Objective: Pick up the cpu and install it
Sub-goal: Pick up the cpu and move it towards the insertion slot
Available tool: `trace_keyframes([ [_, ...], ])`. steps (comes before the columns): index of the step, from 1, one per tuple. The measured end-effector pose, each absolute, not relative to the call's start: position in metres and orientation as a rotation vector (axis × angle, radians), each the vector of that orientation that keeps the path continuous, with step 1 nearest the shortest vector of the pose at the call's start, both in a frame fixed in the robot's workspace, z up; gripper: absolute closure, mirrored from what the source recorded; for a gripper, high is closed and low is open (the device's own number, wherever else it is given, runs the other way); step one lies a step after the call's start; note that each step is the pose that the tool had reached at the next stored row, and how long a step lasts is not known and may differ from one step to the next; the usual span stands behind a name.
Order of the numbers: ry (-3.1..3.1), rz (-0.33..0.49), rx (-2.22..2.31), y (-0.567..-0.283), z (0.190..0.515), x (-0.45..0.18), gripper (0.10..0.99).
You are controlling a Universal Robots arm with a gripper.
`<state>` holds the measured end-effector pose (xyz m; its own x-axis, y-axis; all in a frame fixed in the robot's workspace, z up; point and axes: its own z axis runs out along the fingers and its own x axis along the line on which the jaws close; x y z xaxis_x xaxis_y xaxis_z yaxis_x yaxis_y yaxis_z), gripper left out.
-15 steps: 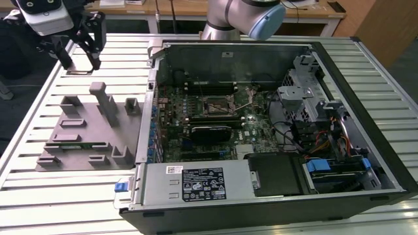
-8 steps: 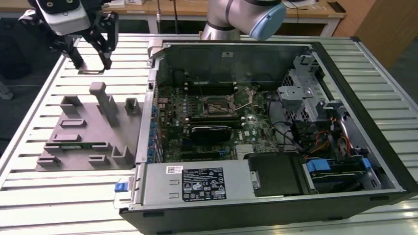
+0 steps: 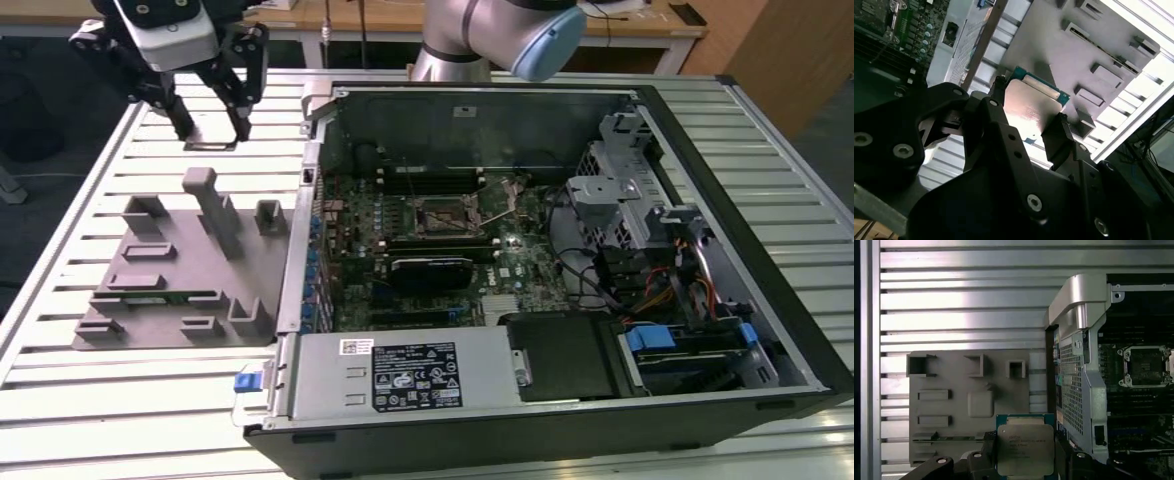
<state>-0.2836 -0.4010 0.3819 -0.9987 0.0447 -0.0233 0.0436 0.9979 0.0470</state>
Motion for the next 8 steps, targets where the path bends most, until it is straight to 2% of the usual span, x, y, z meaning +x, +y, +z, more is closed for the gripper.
trace_keyframes([
  [8, 3.116, 0.072, 0.069, -0.400, 0.382, -0.264, 0.545],
])
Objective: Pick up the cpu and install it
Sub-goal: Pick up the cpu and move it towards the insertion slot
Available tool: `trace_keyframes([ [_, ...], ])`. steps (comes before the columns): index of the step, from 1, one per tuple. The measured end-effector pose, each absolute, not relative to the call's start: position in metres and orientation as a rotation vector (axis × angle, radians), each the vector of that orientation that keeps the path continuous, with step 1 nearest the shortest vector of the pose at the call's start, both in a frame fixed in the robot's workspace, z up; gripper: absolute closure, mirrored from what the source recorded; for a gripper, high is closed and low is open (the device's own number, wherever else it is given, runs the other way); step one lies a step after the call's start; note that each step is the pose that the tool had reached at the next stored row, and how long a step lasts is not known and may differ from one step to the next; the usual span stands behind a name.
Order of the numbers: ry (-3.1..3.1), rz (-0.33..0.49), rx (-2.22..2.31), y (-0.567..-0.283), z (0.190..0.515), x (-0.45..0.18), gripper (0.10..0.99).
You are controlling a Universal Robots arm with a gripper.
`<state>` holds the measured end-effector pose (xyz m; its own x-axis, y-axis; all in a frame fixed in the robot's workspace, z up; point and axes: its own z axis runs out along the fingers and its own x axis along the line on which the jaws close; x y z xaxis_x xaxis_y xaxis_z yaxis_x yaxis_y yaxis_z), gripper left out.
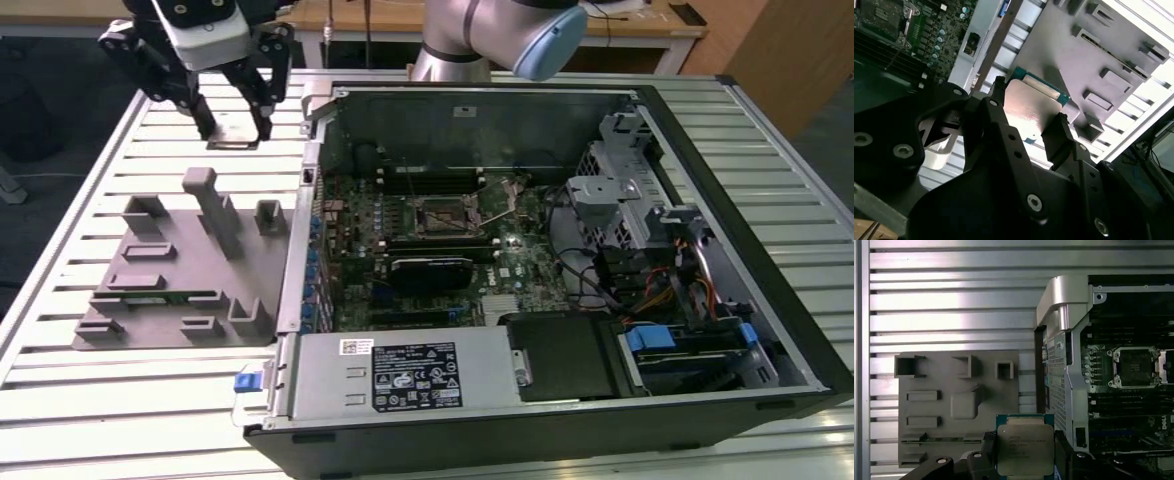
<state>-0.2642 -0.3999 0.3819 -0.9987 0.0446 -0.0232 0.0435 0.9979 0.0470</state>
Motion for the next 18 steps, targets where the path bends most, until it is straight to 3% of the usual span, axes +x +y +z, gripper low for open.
trace_keyframes([
  [18, 3.116, 0.073, 0.069, -0.399, 0.382, -0.225, 0.545],
])
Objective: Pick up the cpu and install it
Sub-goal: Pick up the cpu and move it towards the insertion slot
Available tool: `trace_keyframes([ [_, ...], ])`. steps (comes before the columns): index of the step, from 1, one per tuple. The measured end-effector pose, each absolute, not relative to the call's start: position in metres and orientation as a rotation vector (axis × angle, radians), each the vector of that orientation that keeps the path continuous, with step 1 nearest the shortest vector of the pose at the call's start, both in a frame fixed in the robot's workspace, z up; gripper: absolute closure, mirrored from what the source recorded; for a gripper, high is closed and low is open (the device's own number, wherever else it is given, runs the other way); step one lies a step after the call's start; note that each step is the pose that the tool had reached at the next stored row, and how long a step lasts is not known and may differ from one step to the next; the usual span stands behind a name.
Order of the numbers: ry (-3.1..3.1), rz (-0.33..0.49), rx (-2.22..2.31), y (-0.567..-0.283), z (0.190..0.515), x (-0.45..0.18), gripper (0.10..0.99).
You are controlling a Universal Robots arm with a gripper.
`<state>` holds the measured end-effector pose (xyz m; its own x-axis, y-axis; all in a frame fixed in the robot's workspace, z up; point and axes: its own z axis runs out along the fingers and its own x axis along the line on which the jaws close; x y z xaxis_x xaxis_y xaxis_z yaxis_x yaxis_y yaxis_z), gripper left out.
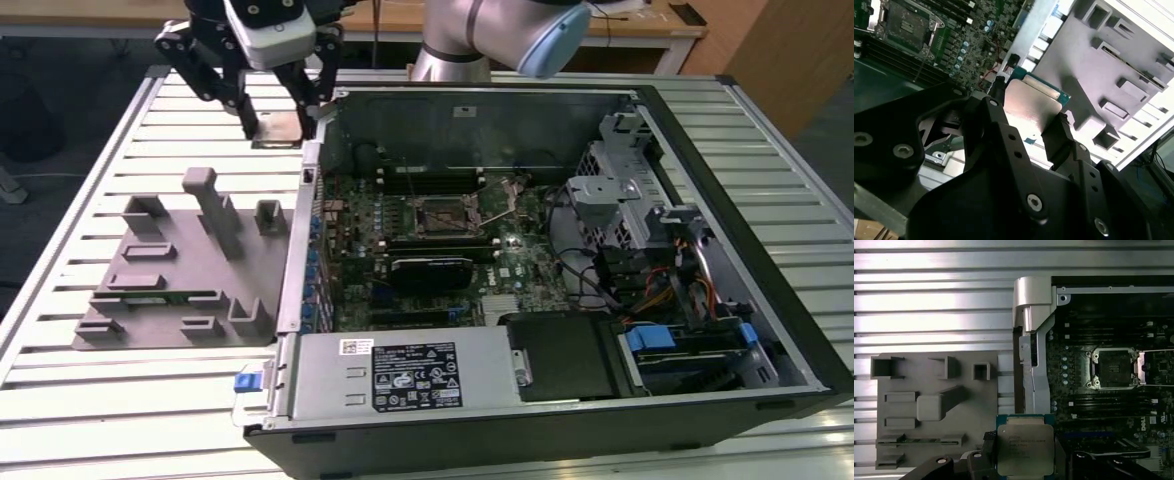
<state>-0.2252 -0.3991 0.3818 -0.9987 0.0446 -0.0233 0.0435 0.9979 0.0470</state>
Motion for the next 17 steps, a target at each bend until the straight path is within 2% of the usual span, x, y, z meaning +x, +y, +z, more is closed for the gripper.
trace_keyframes([
  [17, 3.116, 0.073, 0.069, -0.399, 0.382, -0.193, 0.545],
])
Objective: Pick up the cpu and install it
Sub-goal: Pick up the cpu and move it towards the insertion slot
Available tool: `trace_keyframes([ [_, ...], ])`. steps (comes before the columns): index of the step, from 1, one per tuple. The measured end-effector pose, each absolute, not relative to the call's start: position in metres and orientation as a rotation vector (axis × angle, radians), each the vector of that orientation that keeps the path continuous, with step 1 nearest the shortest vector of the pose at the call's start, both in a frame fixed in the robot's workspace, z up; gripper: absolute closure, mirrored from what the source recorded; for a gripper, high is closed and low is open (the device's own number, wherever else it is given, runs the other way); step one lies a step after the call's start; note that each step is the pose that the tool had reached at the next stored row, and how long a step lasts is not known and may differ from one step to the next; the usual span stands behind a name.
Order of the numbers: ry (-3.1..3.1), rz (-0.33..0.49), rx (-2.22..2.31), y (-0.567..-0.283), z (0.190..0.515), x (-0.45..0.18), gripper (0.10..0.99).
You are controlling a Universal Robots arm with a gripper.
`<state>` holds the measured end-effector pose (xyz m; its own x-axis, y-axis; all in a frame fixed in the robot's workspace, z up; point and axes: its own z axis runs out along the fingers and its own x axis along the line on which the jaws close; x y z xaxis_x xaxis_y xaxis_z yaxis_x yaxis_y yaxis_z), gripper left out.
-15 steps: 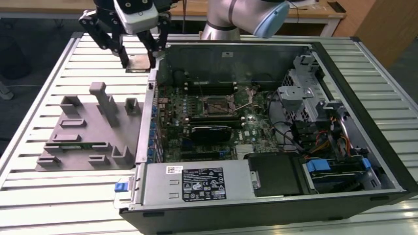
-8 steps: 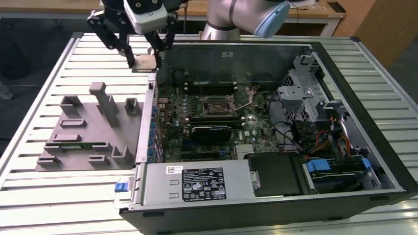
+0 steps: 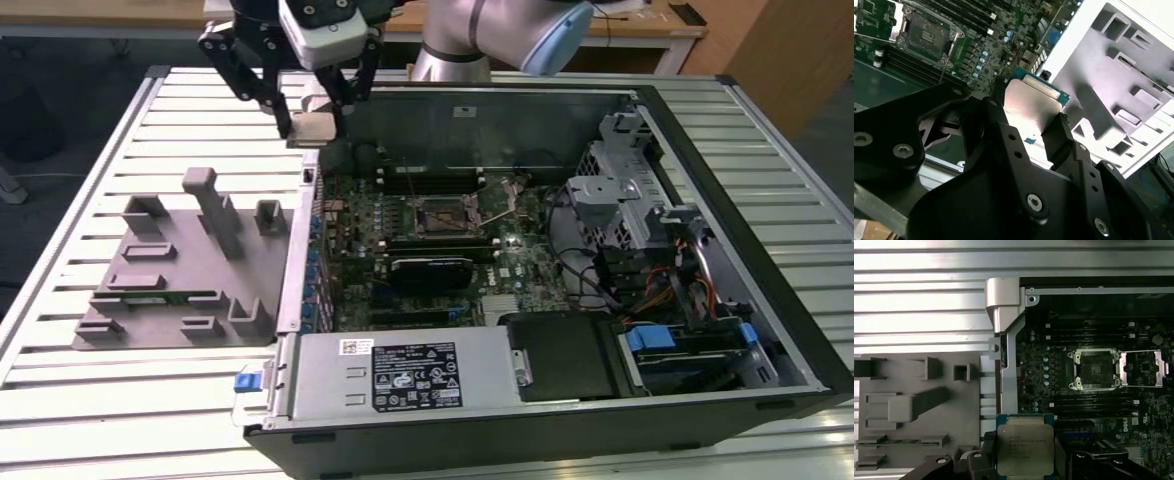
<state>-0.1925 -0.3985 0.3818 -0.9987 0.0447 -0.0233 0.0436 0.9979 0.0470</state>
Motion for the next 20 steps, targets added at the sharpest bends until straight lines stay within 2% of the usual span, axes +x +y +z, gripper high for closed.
trace_keyframes([
  [20, 3.116, 0.073, 0.069, -0.398, 0.382, -0.159, 0.545],
])
